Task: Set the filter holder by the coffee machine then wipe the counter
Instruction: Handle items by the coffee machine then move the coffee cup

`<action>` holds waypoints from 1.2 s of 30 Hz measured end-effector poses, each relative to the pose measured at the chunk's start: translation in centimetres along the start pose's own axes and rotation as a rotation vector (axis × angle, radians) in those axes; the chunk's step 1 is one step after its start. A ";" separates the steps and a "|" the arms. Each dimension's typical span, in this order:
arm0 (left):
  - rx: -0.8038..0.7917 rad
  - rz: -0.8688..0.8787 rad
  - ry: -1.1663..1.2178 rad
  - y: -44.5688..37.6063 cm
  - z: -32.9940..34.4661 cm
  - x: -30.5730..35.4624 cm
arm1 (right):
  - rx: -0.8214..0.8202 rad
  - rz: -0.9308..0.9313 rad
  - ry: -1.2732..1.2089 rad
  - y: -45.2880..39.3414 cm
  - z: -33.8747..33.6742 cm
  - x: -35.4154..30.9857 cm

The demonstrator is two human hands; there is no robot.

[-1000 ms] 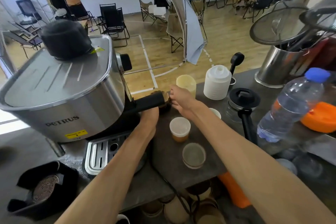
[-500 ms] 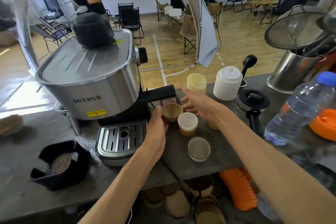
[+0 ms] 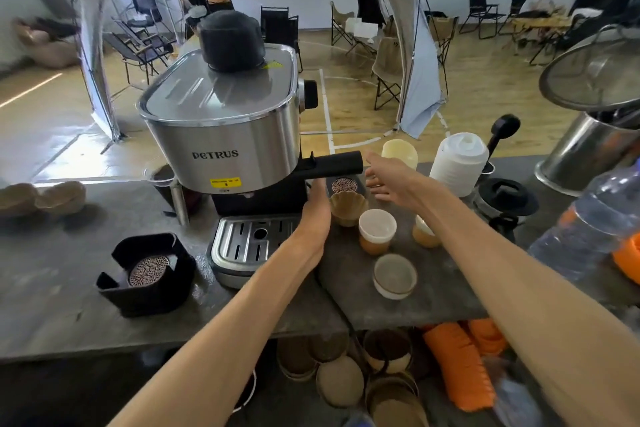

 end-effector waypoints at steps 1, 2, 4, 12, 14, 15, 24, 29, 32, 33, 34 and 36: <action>0.010 -0.003 -0.009 -1.3 0.2 -0.5 | -0.005 0.010 -0.008 -0.4 0.2 0.0; 0.007 -0.008 -0.025 -3.0 0.5 -1.2 | -0.010 0.021 -0.020 -0.8 0.4 0.0; -0.016 -0.011 -0.085 -5.0 1.1 -2.1 | -0.011 0.038 -0.022 -1.3 0.8 0.2; -0.034 0.014 -0.171 -3.8 1.2 1.1 | 0.116 0.035 0.017 -2.0 1.2 0.0; -0.049 -0.001 -0.207 -3.9 1.4 1.3 | 0.128 0.036 0.010 -1.8 1.3 -0.1; -0.060 0.001 -0.232 -3.8 1.5 1.5 | 0.132 0.037 0.003 -1.8 1.3 -0.2; -0.082 0.065 -0.210 -3.7 1.7 2.0 | 0.134 0.010 -0.076 -2.1 1.7 0.2; -0.060 0.059 -0.113 -4.5 1.2 1.5 | 0.037 -0.029 -0.237 -0.2 2.2 -1.1; 0.024 0.078 -0.075 -2.8 1.1 2.5 | 0.055 -0.089 -0.323 0.4 2.0 -1.2; 0.044 0.107 -0.086 -2.3 1.0 2.7 | 0.072 -0.112 -0.337 0.6 1.9 -1.0; 0.039 0.130 -0.100 -1.8 1.0 2.5 | 0.092 -0.135 -0.344 0.7 1.8 -0.7; -0.014 0.181 -0.110 -0.5 1.0 2.2 | 0.142 -0.158 -0.346 1.3 1.8 0.0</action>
Point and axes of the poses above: each hand's wrist, its own y-axis away from the middle knuckle, its own z-axis out of the palm, x = y × z, the point moved 2 cm from there along -y, towards the middle knuckle, and after that the axes turned 10 degrees about -y, right-handed, at the moved point
